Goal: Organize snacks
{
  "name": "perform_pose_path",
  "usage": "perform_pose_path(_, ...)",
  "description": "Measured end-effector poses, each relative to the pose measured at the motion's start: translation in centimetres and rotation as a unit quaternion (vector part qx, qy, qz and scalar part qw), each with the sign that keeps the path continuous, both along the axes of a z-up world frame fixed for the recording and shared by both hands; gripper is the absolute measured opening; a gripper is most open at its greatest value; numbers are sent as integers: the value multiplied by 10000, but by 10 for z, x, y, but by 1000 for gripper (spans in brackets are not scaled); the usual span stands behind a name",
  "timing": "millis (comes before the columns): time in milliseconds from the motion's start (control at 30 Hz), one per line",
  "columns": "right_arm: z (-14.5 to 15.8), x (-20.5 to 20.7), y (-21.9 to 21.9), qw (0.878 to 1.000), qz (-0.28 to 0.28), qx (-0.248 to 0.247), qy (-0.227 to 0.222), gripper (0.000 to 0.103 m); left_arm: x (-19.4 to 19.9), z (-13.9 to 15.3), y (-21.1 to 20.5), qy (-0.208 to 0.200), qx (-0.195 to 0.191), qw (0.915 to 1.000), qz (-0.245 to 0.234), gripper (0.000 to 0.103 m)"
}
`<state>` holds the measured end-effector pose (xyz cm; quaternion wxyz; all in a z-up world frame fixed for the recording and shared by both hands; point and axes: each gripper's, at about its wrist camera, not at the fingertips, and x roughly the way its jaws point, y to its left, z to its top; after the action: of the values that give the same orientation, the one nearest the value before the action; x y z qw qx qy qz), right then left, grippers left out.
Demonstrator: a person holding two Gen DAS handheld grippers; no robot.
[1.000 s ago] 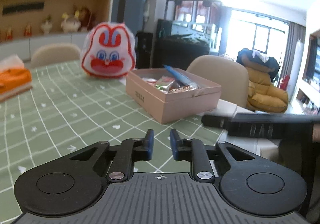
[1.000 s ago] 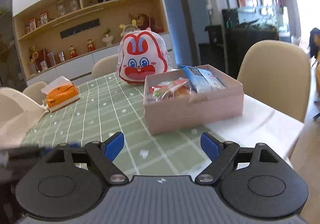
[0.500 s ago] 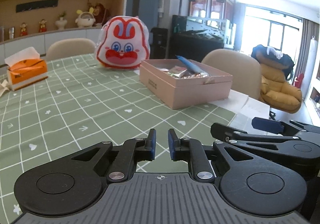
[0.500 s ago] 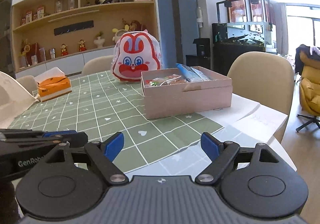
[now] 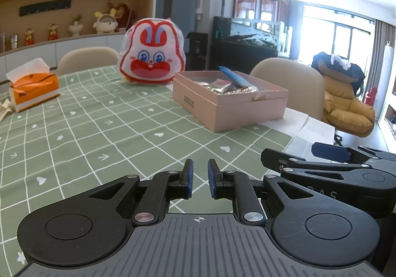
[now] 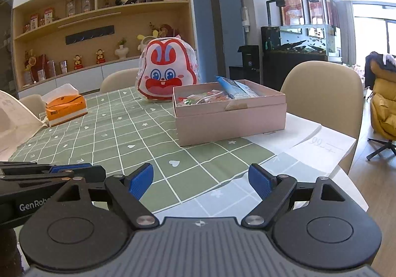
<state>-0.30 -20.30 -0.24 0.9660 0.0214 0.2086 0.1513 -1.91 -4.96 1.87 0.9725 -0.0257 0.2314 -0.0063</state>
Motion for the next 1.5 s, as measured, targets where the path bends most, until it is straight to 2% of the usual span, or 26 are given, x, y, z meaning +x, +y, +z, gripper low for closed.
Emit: perform_pose_path(1500, -1, 0, 0, 10000, 6, -16, -11, 85, -2, 1, -1, -36, 47, 10000, -35, 17)
